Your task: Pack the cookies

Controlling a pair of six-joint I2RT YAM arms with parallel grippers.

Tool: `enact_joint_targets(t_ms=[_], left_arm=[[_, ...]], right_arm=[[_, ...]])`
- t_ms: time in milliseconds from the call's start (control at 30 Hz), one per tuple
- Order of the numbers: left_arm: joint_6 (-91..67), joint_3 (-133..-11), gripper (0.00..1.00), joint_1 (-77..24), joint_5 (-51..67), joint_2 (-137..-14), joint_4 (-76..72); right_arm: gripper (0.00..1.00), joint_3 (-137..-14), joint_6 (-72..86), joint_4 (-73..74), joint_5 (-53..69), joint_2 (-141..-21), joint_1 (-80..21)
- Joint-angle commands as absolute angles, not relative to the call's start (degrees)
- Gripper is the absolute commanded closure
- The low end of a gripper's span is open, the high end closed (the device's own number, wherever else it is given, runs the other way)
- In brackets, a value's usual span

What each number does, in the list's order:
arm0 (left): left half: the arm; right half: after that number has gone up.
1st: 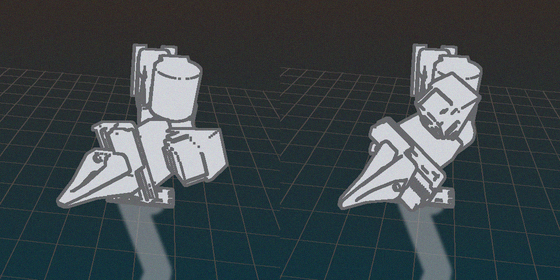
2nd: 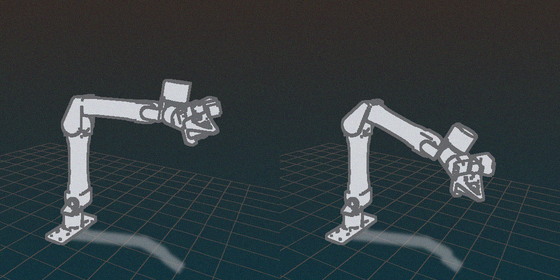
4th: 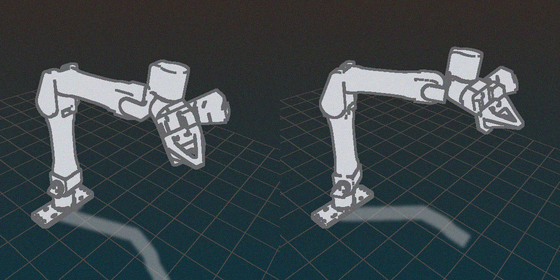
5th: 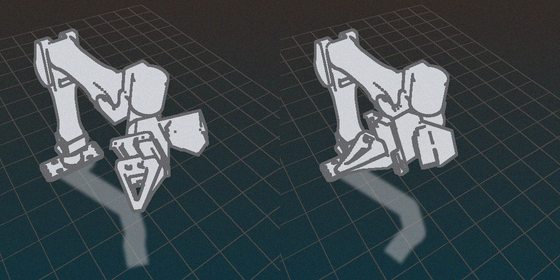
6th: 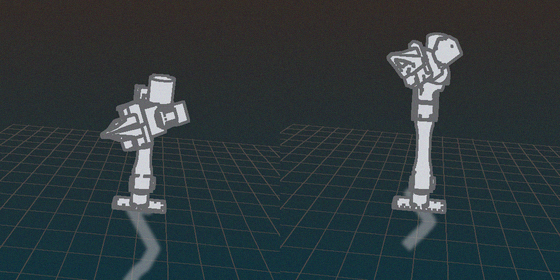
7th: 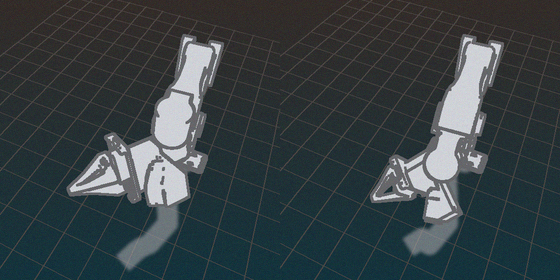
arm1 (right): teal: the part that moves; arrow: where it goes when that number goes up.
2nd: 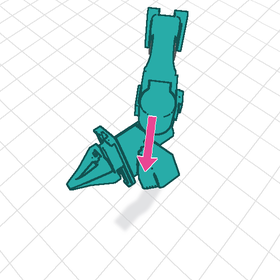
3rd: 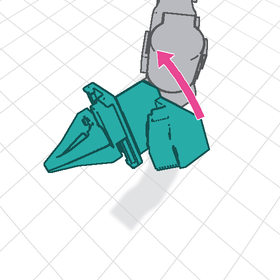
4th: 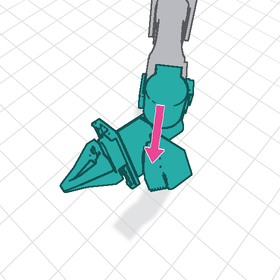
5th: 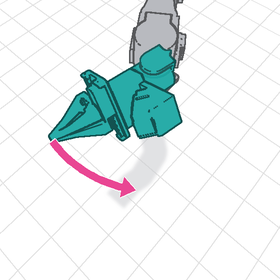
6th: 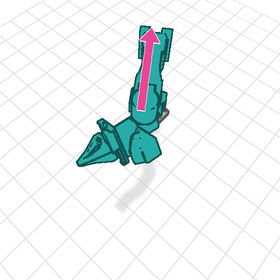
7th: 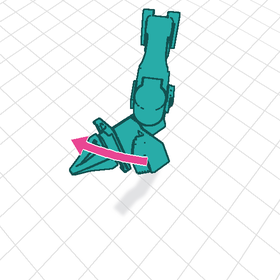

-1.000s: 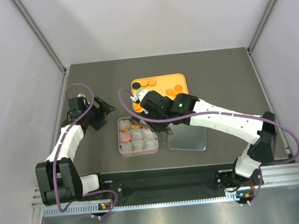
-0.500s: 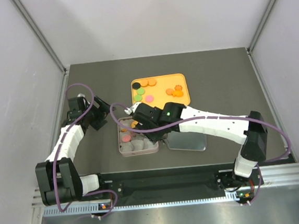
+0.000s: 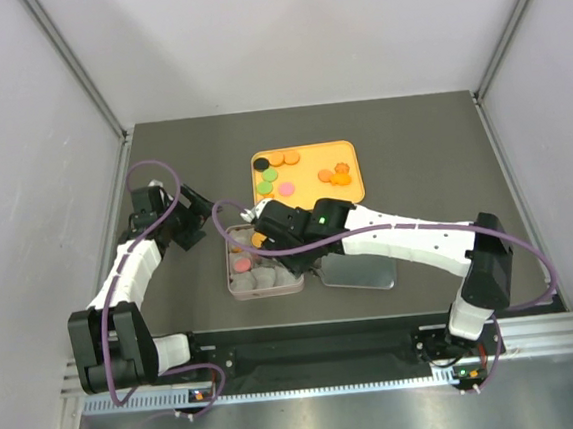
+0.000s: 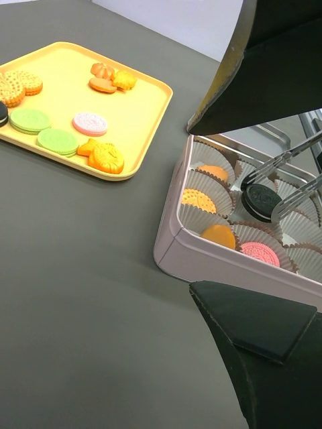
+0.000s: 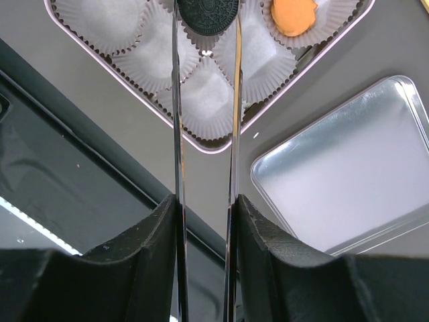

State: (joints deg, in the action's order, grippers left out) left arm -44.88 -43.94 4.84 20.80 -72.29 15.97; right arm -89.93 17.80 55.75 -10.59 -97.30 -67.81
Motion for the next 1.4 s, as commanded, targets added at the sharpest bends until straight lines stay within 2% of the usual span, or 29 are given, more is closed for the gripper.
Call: enact_joint_targets(t_ms=[0,500,767,1067,1167,1367], left_arm=[[-44.6,-43.3,0.06,5.2,21.9,-72.3,13.3],[-44.7,-43.2,0.06,5.2,21.8,-72.5,13.1],[-44.7,-43.2,0.06,5.2,21.9,-72.5,13.1],[-44.7,-43.3,0.06,5.2,21.9,-72.5,13.1],[-44.8,-43.2,0.06,5.2,22.1,-72.7,12.9],[-44.6,-43.2,0.06,5.2,21.8,-72.6,13.2]], right_arm=[[0.65,-90.6,18.4,53.9,-11.0,-96.7,-69.0],[0.55,-90.8,17.9,53.6,-10.5,-97.7,-69.0],[0.55,-93.8,17.6,54.3,-12.4,-96.9,-69.0],[0.54,-104.7,12.9,59.2,-15.0,-93.1,-57.8],[0.54,-105.2,11.7,57.1,-14.2,-94.3,-51.0],[0.55,-106.8,10.7,53.9,-12.7,-101.7,-44.9]])
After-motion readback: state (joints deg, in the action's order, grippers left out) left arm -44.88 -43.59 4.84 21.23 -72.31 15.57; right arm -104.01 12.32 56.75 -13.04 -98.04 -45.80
